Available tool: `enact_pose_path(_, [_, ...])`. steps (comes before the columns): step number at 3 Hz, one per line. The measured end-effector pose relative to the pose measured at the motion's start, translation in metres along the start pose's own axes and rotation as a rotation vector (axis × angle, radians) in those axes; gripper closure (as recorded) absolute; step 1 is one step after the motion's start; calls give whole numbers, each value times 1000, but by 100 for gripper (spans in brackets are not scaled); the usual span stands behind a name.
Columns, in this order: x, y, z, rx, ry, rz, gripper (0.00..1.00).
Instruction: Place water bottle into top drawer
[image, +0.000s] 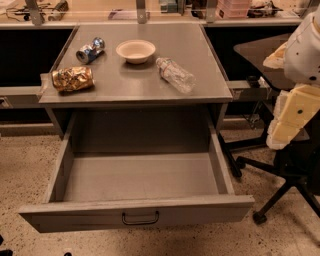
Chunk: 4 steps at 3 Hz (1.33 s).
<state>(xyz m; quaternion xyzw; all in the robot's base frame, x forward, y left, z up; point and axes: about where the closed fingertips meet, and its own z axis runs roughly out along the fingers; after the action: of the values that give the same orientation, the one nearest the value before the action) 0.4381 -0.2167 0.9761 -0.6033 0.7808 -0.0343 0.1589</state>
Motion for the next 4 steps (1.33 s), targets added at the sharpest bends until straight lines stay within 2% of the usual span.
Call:
enact_pose_path(1, [0,0,0,0,0,0,0])
enact_pose_path(2, [-23,-37,21,-2,-19,4,0])
enact_pose_path(4, [-105,-148,95,-40,-30,41,0])
